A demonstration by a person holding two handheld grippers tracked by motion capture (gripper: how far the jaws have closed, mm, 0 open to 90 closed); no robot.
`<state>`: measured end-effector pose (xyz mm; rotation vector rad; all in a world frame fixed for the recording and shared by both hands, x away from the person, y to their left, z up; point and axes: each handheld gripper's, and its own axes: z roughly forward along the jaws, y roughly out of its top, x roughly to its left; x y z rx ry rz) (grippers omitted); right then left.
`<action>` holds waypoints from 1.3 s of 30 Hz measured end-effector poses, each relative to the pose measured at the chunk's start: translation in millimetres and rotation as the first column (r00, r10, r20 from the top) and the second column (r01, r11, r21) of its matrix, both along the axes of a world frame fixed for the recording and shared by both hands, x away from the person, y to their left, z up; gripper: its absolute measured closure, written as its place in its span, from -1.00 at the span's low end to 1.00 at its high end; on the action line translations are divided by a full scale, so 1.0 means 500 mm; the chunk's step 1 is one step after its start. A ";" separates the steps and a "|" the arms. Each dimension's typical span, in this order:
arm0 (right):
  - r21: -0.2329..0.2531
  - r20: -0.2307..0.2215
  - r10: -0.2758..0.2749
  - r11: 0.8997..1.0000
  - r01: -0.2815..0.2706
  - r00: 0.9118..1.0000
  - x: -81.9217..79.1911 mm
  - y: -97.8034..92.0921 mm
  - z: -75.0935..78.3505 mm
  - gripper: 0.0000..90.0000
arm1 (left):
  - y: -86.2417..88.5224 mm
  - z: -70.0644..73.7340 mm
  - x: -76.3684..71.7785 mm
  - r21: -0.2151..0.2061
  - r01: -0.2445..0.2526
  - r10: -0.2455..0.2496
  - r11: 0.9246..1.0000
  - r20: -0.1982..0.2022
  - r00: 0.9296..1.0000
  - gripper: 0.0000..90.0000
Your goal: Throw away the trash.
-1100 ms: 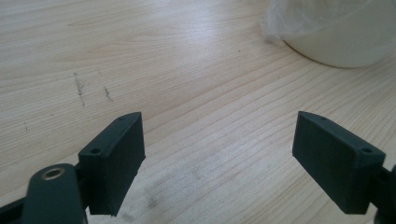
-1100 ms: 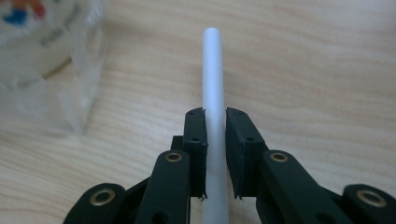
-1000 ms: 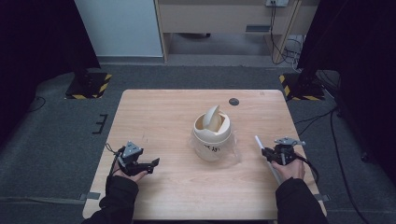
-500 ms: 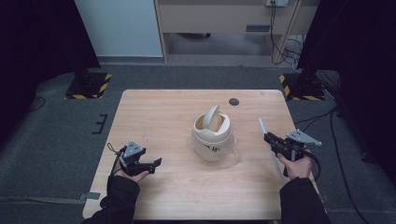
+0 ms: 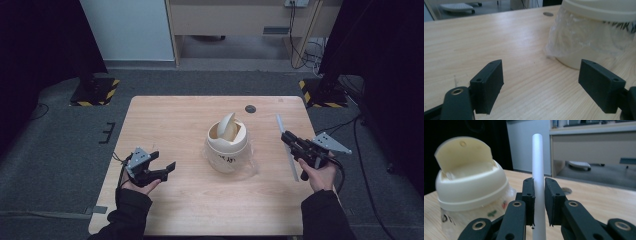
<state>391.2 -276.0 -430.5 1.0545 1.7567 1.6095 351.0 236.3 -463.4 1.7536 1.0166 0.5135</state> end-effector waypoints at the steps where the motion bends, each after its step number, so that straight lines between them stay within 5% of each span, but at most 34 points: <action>1: -0.002 0.009 0.009 1.000 -0.009 1.000 0.000 0.003 0.006 0.76 | 0.000 0.006 -0.001 -0.010 -0.005 0.005 1.000 0.009 1.000 -0.55; 9: 0.036 0.069 0.077 0.996 -0.080 0.995 0.003 0.040 0.050 0.76 | 0.005 0.040 0.006 -0.065 -0.017 0.019 0.998 0.039 0.999 -0.44; 22: 0.045 0.144 0.189 0.979 -0.197 0.971 -0.017 0.106 0.118 0.76 | -0.013 0.105 0.016 -0.146 -0.023 0.041 0.989 0.124 0.991 -0.24; 39: 0.035 0.114 0.297 0.952 -0.303 0.948 -0.037 0.178 0.089 0.76 | -0.092 0.147 0.023 -0.207 0.068 -0.032 0.976 0.172 0.985 -0.11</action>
